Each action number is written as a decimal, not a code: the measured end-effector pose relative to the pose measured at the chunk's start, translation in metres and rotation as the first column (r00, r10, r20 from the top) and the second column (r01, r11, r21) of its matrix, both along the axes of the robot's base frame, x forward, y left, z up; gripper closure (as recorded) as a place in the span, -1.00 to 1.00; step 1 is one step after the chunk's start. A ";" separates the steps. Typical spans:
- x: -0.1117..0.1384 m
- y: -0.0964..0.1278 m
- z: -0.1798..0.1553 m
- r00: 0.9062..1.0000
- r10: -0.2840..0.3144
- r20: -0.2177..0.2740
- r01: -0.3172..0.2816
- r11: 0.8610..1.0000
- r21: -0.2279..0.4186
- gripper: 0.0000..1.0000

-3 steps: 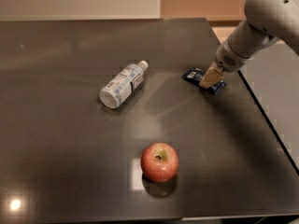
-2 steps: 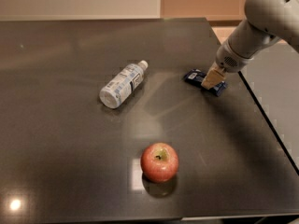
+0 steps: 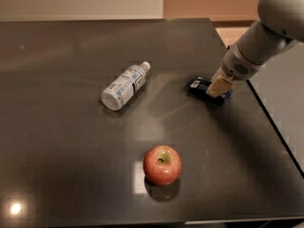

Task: Move rxbar blueberry near apple

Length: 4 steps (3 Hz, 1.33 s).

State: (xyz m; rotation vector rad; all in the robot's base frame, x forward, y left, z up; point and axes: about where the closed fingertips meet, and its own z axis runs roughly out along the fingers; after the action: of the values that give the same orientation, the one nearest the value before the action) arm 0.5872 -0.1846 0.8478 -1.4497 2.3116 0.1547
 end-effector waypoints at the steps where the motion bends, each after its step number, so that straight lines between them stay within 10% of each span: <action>1: -0.041 0.019 0.008 0.997 0.077 -0.025 -0.076 0.996 0.038 1.00; 4: -0.151 0.069 0.011 0.950 0.297 -0.091 -0.290 0.953 0.087 1.00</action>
Offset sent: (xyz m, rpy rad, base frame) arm -0.1398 0.0638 0.0164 0.0931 0.0940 0.2723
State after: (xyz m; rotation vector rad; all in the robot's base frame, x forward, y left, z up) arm 0.4363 -0.1155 0.8585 -1.7791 2.1286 0.4035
